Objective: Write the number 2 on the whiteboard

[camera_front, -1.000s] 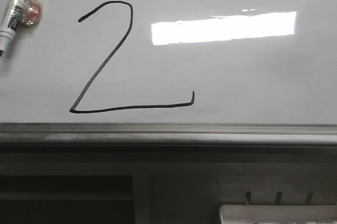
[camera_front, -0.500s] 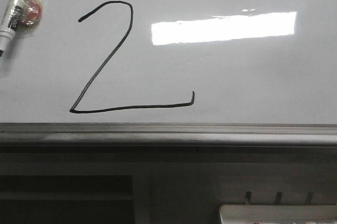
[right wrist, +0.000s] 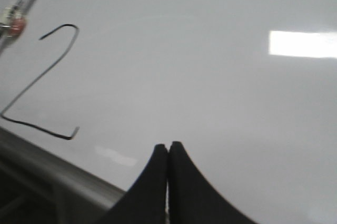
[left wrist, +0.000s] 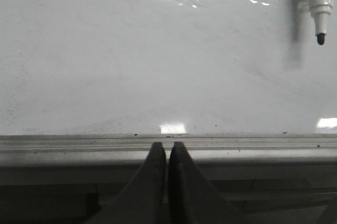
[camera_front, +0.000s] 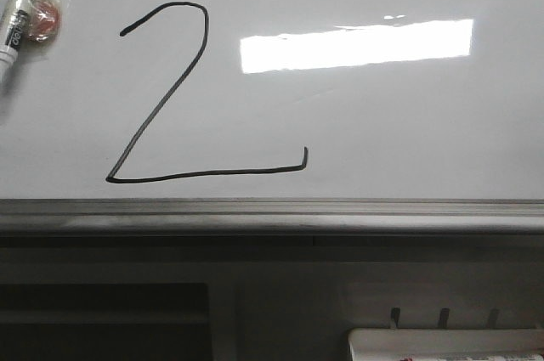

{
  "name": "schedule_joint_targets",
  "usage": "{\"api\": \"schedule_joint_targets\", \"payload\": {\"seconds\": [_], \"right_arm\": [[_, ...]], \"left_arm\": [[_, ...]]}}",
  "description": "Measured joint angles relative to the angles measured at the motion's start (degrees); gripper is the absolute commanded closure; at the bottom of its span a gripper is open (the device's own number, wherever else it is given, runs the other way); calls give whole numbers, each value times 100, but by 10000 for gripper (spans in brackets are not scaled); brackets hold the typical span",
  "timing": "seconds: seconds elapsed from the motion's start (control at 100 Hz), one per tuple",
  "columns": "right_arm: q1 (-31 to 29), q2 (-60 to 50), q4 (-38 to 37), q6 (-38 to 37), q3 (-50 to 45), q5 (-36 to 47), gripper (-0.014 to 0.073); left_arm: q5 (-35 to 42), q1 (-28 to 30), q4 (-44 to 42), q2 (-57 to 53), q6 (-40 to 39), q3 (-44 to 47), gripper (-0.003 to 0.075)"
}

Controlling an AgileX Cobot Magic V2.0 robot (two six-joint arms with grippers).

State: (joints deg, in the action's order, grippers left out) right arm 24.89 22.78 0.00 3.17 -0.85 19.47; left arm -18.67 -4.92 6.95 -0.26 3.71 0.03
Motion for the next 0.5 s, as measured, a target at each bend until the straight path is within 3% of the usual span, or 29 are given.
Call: {"api": "schedule_joint_targets", "payload": {"seconds": [0.1, 0.23, 0.36, 0.5], "right_arm": [[-840, -302, -818, -857, 0, -305, 655], [-1548, -1135, -1165, -1193, 0, -1308, 655], [-1921, -2134, -1196, -1268, 0, -2645, 655], [-2021, -2331, -1055, -1280, 0, -3717, 655]], "left_arm": [[0, 0, 0, 0, 0, 0, 741], [0, 0, 0, 0, 0, 0, 741], [0, 0, 2, 0, 0, 0, 741], [0, 0, 24, 0, 2, 0, 741]]}}
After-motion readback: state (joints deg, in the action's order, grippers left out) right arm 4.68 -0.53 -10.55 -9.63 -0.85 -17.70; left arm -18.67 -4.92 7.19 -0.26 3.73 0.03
